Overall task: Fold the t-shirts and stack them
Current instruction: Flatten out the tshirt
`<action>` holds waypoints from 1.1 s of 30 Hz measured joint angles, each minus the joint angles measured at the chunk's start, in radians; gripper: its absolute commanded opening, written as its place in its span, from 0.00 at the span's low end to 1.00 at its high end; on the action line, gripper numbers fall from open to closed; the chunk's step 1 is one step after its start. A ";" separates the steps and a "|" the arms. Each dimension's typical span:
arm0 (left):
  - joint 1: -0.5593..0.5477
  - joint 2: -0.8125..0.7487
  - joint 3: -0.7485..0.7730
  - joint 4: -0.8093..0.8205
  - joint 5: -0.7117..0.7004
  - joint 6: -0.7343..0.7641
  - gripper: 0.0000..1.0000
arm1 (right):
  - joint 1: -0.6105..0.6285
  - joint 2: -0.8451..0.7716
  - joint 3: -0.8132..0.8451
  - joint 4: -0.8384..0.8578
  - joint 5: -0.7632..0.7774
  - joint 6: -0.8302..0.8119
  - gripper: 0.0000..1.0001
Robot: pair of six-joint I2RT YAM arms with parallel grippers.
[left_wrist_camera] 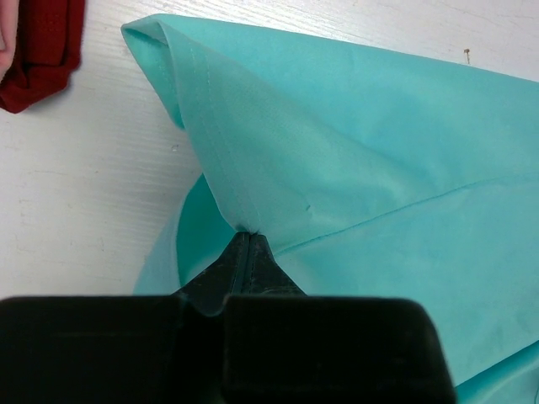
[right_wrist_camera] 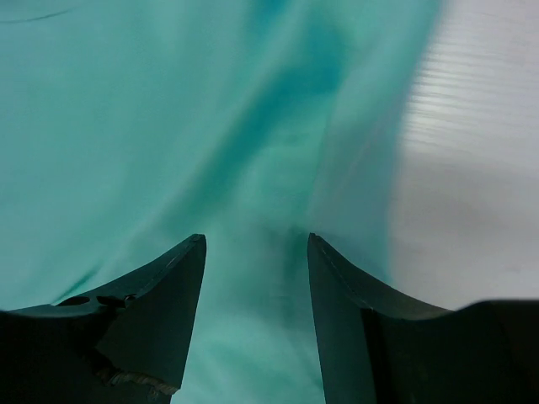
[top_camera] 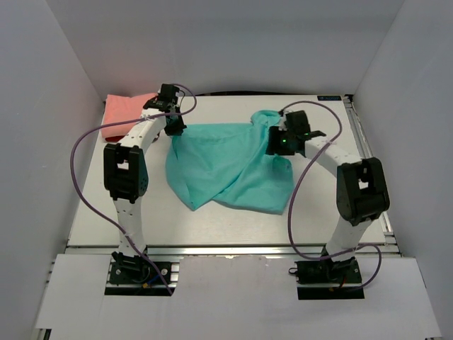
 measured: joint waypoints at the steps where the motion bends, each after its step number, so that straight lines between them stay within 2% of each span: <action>1: 0.000 0.000 -0.001 0.002 0.000 0.000 0.00 | 0.045 -0.022 0.000 0.003 0.005 0.006 0.58; 6: 0.000 0.000 -0.001 0.004 0.000 -0.001 0.00 | 0.229 -0.078 -0.006 0.005 0.024 0.074 0.65; 22: 0.000 0.000 -0.032 0.023 0.001 -0.003 0.00 | 0.460 -0.057 -0.032 -0.074 0.155 0.285 0.71; 26: 0.000 0.000 -0.035 0.022 0.004 -0.003 0.00 | 0.508 0.010 -0.032 -0.086 0.184 0.309 0.63; 28: 0.000 0.000 -0.035 0.023 0.005 -0.003 0.00 | 0.517 0.034 -0.034 -0.101 0.203 0.319 0.55; 29: 0.000 0.000 -0.035 0.023 0.006 -0.003 0.00 | 0.520 0.039 -0.039 -0.103 0.209 0.320 0.36; 31: 0.000 0.000 -0.035 0.021 0.010 -0.003 0.00 | 0.524 0.040 -0.052 -0.109 0.224 0.324 0.15; 32: 0.000 0.000 -0.035 0.022 0.013 -0.003 0.00 | 0.528 0.040 -0.058 -0.110 0.230 0.330 0.02; 33: 0.000 0.000 -0.035 0.021 0.015 -0.003 0.00 | 0.528 0.040 -0.061 -0.113 0.235 0.332 0.00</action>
